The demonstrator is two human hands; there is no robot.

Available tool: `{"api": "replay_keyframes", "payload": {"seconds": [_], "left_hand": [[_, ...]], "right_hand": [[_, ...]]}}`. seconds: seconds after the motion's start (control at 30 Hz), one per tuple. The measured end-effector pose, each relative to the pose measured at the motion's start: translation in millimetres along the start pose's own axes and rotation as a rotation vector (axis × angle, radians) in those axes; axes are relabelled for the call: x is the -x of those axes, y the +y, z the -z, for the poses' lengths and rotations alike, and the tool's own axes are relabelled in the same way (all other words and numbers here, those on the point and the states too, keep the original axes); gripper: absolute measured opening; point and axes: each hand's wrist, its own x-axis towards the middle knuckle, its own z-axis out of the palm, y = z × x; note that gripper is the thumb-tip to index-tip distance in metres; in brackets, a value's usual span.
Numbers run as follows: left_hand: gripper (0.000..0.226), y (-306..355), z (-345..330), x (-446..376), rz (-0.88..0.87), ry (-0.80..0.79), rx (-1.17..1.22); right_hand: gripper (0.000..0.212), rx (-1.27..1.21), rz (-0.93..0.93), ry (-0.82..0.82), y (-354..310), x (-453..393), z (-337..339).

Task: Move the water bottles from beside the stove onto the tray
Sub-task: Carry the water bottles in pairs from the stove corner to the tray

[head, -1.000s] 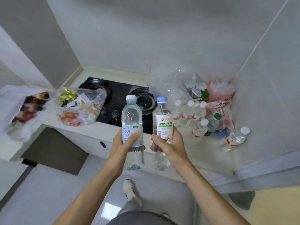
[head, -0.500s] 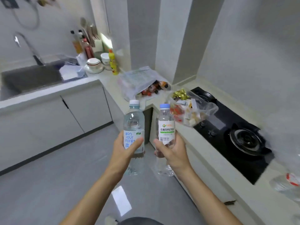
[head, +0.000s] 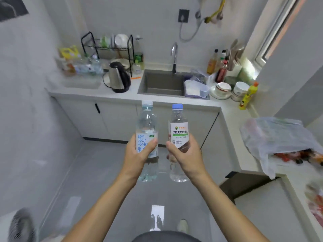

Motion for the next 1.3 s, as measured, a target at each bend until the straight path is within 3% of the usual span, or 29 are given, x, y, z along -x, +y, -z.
{"api": "replay_keyframes", "payload": {"seconds": [0.1,0.23,0.37,0.53,0.8,1.0,1.17,1.3], "left_hand": [[0.039,5,35,-37,0.013,0.116,-0.002],[0.053,9,77,-99,0.01,0.261,-0.011],[0.035,18,109,-165,-0.002,0.359,-0.007],[0.057,38,150,-229,-0.016,0.512,-0.01],[0.046,40,245,-316,-0.03,0.714,0.025],[0.038,41,341,-412,-0.07,0.695,0.01],[0.063,55,406,-493,-0.046,0.623,0.031],[0.062,64,434,-553,-0.009,0.561,0.003]], "right_hand": [[0.033,-0.025,-0.015,-0.12,5,-48,-46],[0.032,-0.058,-0.037,-0.231,14,-123,-102],[0.031,-0.085,-0.056,-0.355,13,-203,-156],[0.028,-0.053,-0.042,-0.526,-3,-287,-227],[0.025,-0.02,-0.068,-0.753,3,-369,-362],[0.028,0.023,-0.037,-0.743,12,-437,-472],[0.028,0.01,-0.062,-0.674,3,-495,-538],[0.038,0.022,-0.114,-0.603,7,-541,-573]]}}
